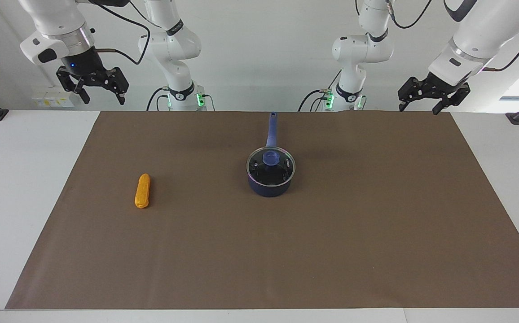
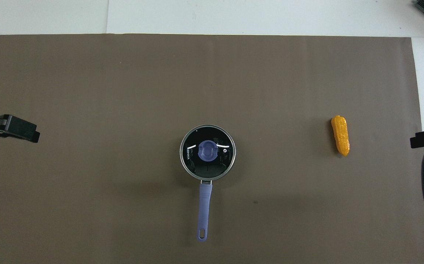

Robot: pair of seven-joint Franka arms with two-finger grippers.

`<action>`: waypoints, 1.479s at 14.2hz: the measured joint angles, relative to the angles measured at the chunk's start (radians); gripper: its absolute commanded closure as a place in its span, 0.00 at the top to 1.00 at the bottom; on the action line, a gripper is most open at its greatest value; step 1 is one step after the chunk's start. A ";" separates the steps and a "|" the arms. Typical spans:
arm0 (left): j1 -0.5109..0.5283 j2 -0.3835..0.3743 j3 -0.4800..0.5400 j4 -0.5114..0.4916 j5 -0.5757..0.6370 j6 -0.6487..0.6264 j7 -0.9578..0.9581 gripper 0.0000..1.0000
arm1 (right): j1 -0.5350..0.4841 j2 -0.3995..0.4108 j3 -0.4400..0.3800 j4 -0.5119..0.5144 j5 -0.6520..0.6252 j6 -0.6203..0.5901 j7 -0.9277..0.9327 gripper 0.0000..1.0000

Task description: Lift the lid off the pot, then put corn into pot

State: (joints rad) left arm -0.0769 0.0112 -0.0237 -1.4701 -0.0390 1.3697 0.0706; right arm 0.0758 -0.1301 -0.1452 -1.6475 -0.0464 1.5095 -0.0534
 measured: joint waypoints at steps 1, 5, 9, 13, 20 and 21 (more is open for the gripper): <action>-0.008 0.000 -0.002 -0.001 0.000 0.000 -0.001 1.00 | 0.000 0.000 0.000 0.000 0.000 0.000 0.000 1.00; -0.063 -0.001 -0.004 -0.005 0.000 0.005 -0.048 1.00 | 0.000 0.000 0.000 0.000 0.000 0.000 -0.001 1.00; -0.150 0.001 -0.007 -0.041 0.000 0.057 -0.164 1.00 | 0.000 0.000 0.000 0.000 0.000 0.000 -0.010 1.00; -0.236 0.006 -0.010 -0.099 0.000 0.143 -0.289 1.00 | -0.002 0.000 0.000 -0.006 0.000 0.000 -0.015 1.00; -0.343 0.042 -0.013 -0.146 0.000 0.236 -0.418 1.00 | -0.014 0.007 -0.008 -0.160 0.000 0.186 -0.035 1.00; -0.362 0.055 -0.012 -0.149 0.000 0.250 -0.439 1.00 | -0.012 0.023 -0.006 -0.194 0.001 0.249 -0.035 1.00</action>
State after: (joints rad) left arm -0.4385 0.0662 -0.0360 -1.6187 -0.0391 1.6199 -0.3684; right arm 0.0641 -0.1070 -0.1513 -1.8414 -0.0458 1.7580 -0.0888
